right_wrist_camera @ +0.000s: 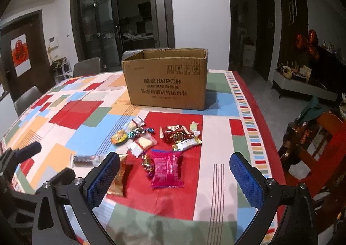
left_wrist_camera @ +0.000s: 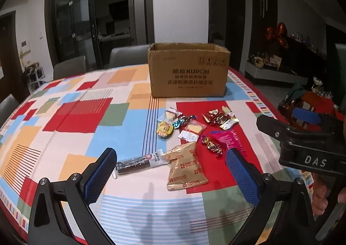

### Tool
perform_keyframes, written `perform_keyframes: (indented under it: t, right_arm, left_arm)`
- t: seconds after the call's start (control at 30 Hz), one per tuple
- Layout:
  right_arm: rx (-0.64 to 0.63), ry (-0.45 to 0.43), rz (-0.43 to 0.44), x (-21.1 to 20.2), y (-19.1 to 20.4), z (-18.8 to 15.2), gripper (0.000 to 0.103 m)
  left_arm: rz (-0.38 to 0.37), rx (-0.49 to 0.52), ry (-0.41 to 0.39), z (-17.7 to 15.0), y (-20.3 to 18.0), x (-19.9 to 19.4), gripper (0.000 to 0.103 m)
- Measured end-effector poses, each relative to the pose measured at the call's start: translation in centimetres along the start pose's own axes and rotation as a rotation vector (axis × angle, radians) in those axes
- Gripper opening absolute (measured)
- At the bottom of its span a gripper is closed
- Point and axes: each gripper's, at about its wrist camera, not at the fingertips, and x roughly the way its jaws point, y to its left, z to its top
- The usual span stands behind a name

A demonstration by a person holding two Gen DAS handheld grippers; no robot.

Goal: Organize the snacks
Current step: 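Reach the left tool to the Fortune Biscuits packet while the right tool reaches the pink bag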

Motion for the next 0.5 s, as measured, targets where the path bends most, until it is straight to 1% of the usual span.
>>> perform_keyframes:
  t: [0.1, 0.17, 0.3, 0.5]
  right_arm:
    - [0.001, 0.029, 0.002, 2.0, -0.2, 0.2, 0.102]
    - [0.008, 0.052, 0.008, 3.3, -0.4, 0.2, 0.102]
    - [0.024, 0.091, 0.017, 5.2, -0.9, -0.3, 0.102]
    - [0.045, 0.131, 0.044, 7.1, -1.2, -0.8, 0.1]
  left_arm:
    - [0.009, -0.005, 0.025, 0.1, -0.1, 1.6, 0.103]
    - [0.008, -0.008, 0.046, -0.1, -0.1, 2.5, 0.101]
    - [-0.011, -0.024, 0.099, -0.5, -0.2, 4.4, 0.098]
    - [-0.035, -0.028, 0.141, -1.0, -0.6, 6.2, 0.093]
